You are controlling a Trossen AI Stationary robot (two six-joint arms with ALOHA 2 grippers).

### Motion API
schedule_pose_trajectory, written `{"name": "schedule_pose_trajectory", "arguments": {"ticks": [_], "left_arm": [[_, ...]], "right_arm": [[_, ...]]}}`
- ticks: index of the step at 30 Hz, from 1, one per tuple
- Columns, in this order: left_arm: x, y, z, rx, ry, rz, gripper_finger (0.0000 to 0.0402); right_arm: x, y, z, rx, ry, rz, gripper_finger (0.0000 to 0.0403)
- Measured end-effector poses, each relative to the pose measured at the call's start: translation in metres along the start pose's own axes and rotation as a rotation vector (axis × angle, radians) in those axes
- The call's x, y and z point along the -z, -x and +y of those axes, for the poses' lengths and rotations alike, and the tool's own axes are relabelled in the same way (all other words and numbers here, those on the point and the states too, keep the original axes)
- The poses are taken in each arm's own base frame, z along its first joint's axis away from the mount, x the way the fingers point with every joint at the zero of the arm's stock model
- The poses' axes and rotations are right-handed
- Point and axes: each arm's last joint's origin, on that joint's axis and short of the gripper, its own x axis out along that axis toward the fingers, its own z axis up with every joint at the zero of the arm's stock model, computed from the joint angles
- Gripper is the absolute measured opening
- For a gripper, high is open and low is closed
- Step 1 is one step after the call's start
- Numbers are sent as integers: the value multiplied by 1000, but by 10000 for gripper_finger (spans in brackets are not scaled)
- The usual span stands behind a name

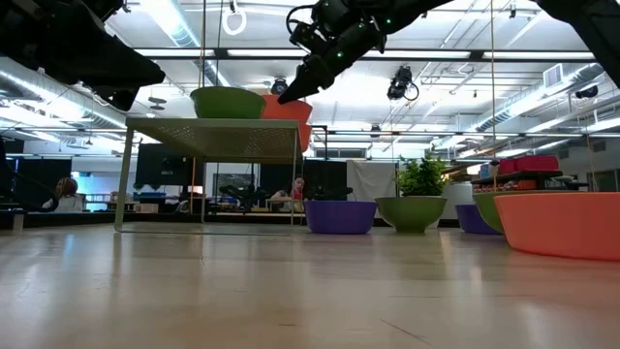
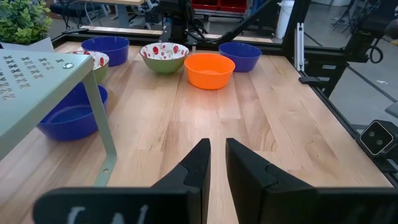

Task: Pick & Place Mini bowls
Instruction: Stack the top left orange bowl on the other orange bowl on the shelf, then stack the bottom right blue bowl on the other blue bowl on the shelf

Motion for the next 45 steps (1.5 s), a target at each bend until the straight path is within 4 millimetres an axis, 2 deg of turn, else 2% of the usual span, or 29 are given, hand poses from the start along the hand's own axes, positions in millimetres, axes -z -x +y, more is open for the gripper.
{"name": "schedule_pose_trajectory", "arguments": {"ticks": [13, 28, 34, 40, 45], "left_arm": [[0, 0, 0, 0, 0, 1, 53], [0, 0, 0, 0, 0, 1, 53], [0, 0, 0, 0, 0, 0, 53], [0, 0, 0, 0, 0, 0, 53], [0, 0, 0, 1, 0, 0, 53]], "right_arm": [[10, -13, 1, -22, -16, 37, 15], [13, -12, 1, -30, -49, 57, 21], [13, -12, 0, -25, -48, 51, 48], [9, -13, -3, 3, -61, 11, 99], [-3, 4, -4, 29, -52, -31, 136]]}}
